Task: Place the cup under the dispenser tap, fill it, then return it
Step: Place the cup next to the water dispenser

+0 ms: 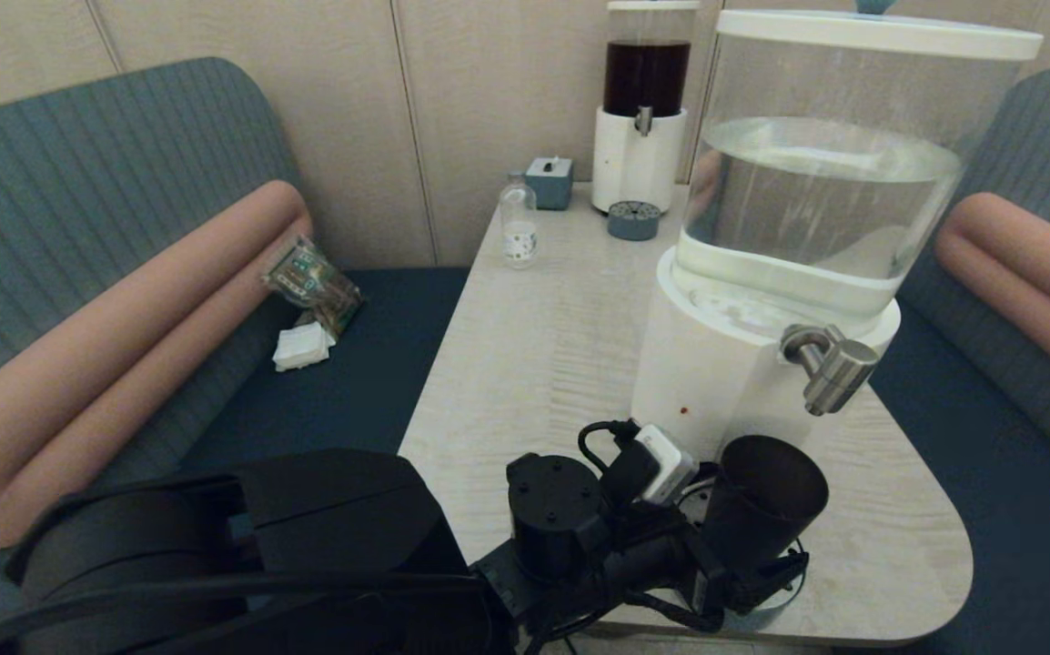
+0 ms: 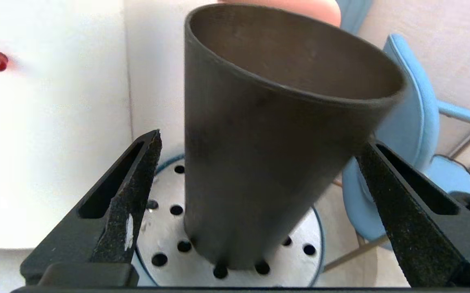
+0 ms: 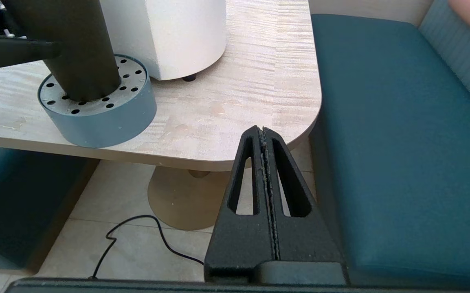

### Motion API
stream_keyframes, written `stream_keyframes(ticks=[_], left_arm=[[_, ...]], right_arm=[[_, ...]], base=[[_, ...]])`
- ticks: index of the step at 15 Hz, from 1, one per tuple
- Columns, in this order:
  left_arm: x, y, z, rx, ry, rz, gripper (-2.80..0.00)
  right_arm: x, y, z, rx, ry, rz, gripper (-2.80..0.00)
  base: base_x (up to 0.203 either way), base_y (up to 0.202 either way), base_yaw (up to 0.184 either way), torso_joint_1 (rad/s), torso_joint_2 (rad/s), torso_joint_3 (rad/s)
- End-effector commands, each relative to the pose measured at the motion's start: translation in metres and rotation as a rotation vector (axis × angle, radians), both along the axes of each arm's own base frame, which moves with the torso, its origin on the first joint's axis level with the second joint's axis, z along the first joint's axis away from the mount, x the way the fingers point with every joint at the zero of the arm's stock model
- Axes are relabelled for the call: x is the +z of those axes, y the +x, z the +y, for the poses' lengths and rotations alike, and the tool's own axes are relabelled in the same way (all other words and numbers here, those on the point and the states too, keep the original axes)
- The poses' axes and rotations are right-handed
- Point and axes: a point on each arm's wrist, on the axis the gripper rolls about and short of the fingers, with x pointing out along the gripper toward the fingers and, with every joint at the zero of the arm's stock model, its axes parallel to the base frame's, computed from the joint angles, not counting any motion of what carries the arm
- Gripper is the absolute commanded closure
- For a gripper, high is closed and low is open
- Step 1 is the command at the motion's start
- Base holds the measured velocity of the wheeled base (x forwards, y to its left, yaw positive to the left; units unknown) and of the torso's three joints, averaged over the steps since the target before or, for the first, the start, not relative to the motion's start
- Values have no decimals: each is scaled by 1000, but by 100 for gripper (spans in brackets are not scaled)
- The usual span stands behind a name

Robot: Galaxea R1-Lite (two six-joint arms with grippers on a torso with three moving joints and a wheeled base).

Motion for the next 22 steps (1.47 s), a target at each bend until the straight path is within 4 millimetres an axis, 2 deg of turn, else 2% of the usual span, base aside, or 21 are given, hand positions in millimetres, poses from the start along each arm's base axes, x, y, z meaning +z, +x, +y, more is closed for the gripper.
stream_keyframes(ticks=[1,11,16,17,18,22], left_arm=[[-3,3,-3,7,-8,-3,-280],[-12,9,-12,11,-19,2,-280],[-8,12,-14,14,-36,-5,-280],[-7,12,-14,14,-42,-4,-128],[-7,12,-14,14,-44,-4,0],[-7,13,-14,25,-44,-3,0]], right_arm=[[0,0,0,0,0,0,0],[0,0,0,0,0,-1,0],[0,0,0,0,0,-1,0],[0,0,0,0,0,-1,0],[0,0,0,1,0,-1,0],[0,0,0,0,0,1,0]], base=[[0,0,0,0,0,0],[0,0,0,0,0,0],[0,0,0,0,0,0],[0,0,0,0,0,0],[0,0,0,0,0,0],[0,0,0,0,0,0]])
